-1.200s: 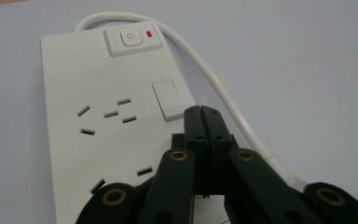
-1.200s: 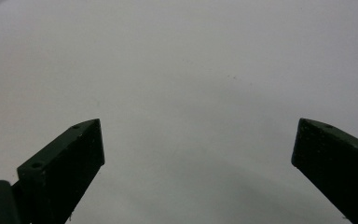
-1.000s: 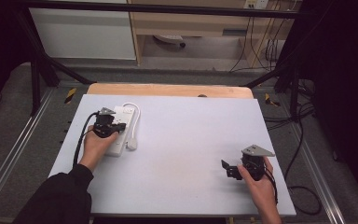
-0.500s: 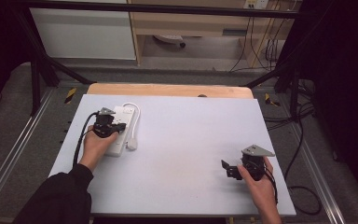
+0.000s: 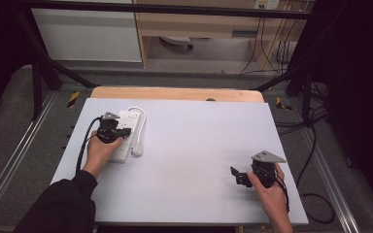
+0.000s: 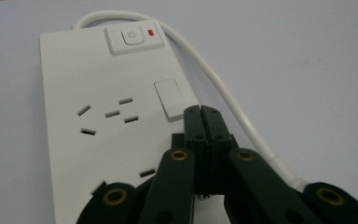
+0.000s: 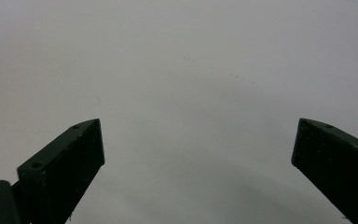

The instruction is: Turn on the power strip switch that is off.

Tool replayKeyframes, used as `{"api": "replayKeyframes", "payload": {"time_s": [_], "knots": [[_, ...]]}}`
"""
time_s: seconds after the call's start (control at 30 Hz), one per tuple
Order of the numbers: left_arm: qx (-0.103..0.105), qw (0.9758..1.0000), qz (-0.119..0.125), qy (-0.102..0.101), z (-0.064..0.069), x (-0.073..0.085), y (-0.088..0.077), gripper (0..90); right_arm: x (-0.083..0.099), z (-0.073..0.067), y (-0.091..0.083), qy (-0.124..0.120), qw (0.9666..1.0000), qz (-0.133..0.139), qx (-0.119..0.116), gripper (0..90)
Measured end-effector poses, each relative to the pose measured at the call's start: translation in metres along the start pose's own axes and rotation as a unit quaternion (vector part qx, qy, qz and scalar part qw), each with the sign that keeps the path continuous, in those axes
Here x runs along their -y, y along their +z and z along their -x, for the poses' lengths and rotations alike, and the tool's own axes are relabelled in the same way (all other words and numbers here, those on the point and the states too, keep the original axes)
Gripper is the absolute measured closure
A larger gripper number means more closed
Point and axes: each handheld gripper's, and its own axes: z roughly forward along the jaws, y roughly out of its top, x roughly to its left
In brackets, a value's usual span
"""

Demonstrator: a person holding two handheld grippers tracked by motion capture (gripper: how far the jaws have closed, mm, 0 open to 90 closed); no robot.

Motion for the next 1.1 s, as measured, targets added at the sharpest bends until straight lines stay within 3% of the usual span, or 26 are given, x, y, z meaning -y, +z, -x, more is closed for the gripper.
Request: {"api": "replayKeyframes", "payload": {"time_s": [0.47,0.87,1.1], "knots": [[-0.001,1.0000,0.003,-0.001,0.0004,-0.0005,0.0008,90.0,-0.0001,0.0005,-0.0006,-0.001,1.0000,0.002,0.000,2.7],[0.001,0.9998,0.021,-0.001,0.0025,-0.0025,-0.0027,90.0,-0.0002,0.0002,-0.0006,0.000,1.0000,0.002,0.000,2.8],[-0.003,0.9996,0.030,-0.001,0.0042,-0.0043,-0.0052,80.4,-0.0002,0.0002,-0.0006,0.000,1.0000,0.002,0.000,2.7]]}}
